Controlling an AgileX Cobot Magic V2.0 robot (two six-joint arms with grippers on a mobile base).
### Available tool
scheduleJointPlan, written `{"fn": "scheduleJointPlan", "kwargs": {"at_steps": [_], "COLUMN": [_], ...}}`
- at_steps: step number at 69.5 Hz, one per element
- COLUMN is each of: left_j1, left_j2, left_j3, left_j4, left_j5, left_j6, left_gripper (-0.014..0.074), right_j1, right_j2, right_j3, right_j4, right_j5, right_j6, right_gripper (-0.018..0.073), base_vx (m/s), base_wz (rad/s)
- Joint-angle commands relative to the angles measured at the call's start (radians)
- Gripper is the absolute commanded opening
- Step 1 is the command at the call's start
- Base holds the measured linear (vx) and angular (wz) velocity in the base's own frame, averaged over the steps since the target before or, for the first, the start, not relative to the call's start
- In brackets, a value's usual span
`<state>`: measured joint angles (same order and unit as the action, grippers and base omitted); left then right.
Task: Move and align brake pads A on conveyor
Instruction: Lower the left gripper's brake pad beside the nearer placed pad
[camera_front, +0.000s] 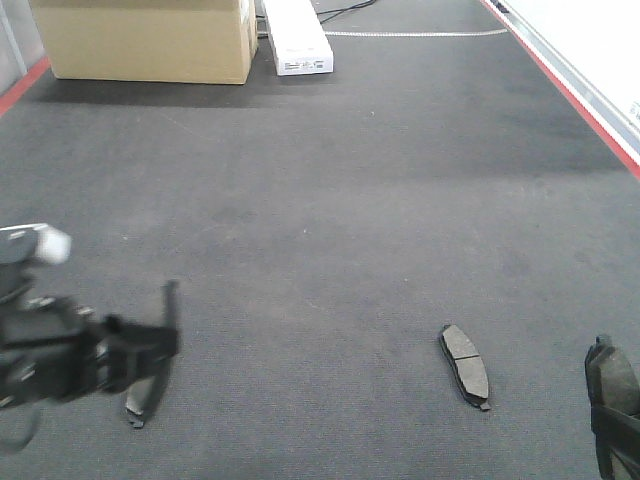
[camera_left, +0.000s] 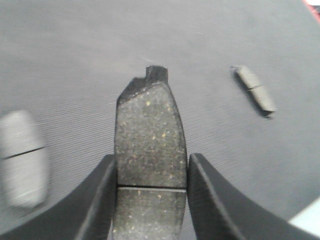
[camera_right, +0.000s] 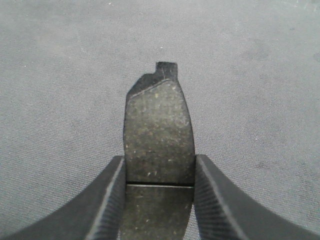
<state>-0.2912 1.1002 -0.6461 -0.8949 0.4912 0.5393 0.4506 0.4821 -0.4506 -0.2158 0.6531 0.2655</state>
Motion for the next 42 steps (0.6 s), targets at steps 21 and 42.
{"fn": "scheduleJointPlan", "kwargs": {"at_steps": [21, 42], "left_j1": [-0.124, -0.123], "left_j2": [0.341, 0.452], "left_j3": [-0.203, -0.206], "left_j4": [-0.227, -0.221], "left_j5": [-0.093, -0.261], "left_j6": [0.130, -0.012], "left_gripper": [0.0082, 0.0134], "right_j1": [-0.004, -0.004], "right_j2": [0.002, 0.002], "right_j3": [-0.029, -0.029], "right_j4": [-0.019, -0.019], "right_j5": [-0.082, -0.082], "right_j6": [-0.005, -0.005], "right_gripper": [0.0142, 0.0142], "base_vx": [0.00, 0.00], "base_wz": [0.00, 0.00]}}
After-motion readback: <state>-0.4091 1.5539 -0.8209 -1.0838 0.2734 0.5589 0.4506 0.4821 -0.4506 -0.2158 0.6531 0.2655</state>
